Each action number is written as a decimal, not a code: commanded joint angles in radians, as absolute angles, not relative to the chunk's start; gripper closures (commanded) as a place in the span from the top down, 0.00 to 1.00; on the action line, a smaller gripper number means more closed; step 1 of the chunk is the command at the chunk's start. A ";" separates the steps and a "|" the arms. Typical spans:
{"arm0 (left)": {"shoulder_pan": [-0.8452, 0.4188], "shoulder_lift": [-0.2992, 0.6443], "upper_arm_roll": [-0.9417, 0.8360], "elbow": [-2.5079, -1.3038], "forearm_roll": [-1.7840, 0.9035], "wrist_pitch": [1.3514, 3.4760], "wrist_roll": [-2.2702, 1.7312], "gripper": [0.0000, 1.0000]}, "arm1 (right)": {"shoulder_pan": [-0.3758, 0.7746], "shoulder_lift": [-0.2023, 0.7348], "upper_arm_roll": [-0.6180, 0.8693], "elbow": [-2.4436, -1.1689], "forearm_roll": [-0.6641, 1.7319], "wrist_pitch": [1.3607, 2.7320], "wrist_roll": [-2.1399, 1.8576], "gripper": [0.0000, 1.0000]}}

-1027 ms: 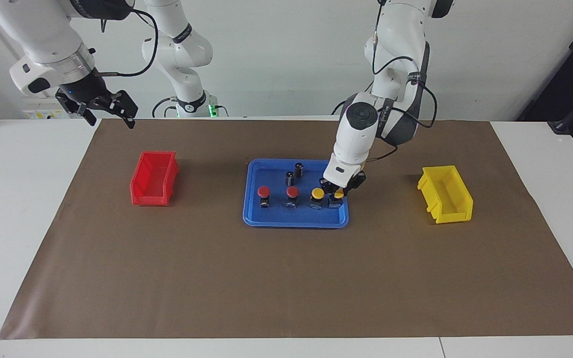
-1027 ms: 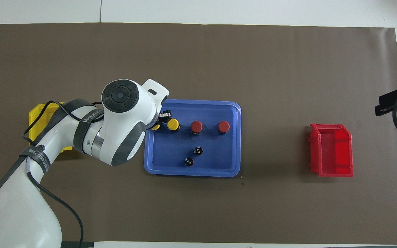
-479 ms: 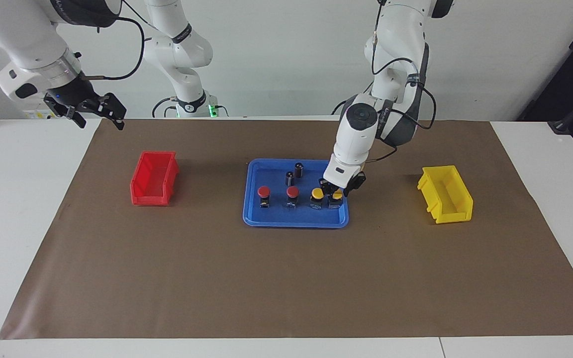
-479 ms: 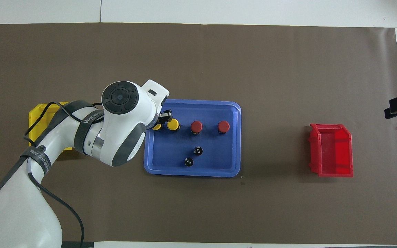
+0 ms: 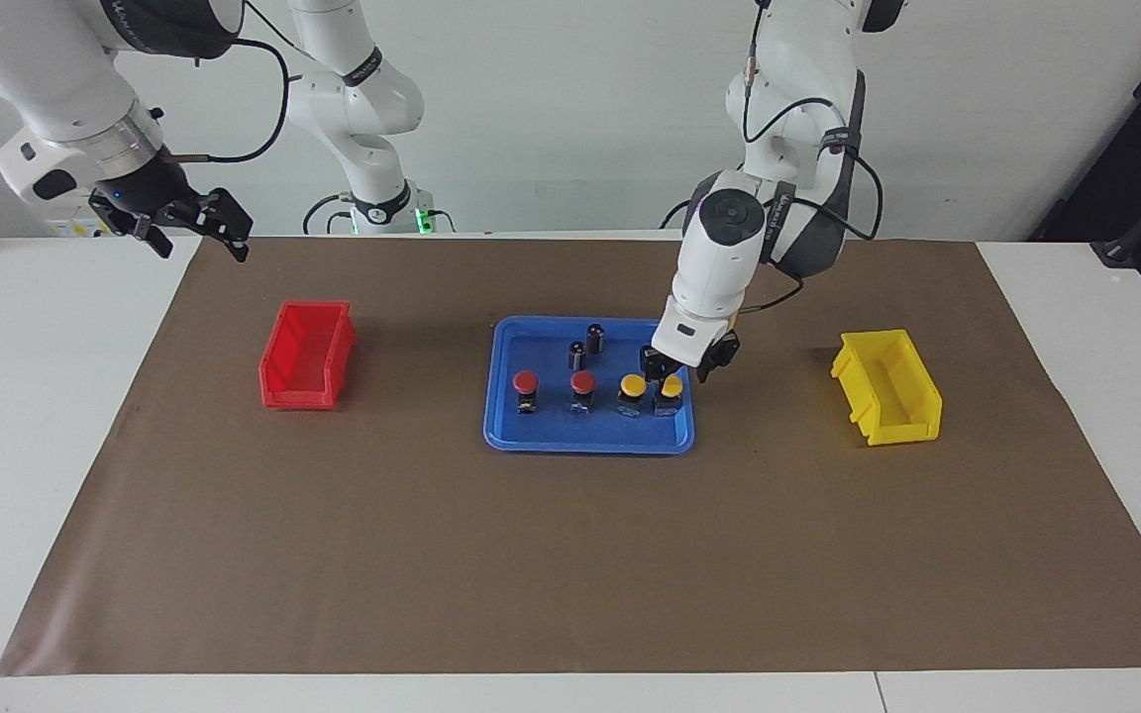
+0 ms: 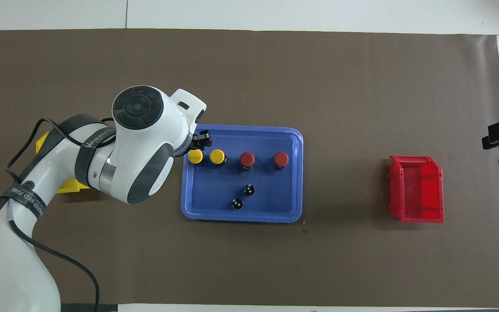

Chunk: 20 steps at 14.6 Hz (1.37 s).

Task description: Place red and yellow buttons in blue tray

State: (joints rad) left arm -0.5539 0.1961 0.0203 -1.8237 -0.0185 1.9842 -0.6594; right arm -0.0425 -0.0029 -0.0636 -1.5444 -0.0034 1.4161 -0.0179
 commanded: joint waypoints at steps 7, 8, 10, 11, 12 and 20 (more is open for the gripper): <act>-0.327 0.037 0.043 -1.695 0.046 1.675 -0.194 1.00 | -0.048 -0.028 -0.055 -1.574 -0.018 1.431 -0.041 1.00; -0.289 0.019 0.043 -1.694 0.046 1.655 -0.142 1.00 | -0.048 -0.028 -0.055 -1.574 -0.018 1.431 -0.038 1.00; -0.232 -0.003 0.046 -1.686 0.045 1.626 -0.104 1.00 | -0.046 -0.028 -0.055 -1.574 -0.018 1.433 -0.037 1.00; -0.209 -0.018 0.046 -1.686 0.044 1.603 -0.085 1.00 | -0.045 -0.028 -0.055 -1.574 -0.018 1.431 -0.037 1.00; -0.175 -0.032 0.045 -1.686 0.032 1.579 -0.037 1.00 | -0.044 -0.028 -0.055 -1.574 -0.018 1.431 -0.037 1.00; -0.104 -0.081 0.046 -1.658 -0.026 1.493 0.055 1.00 | -0.045 -0.028 -0.055 -1.575 -0.018 1.431 -0.035 1.00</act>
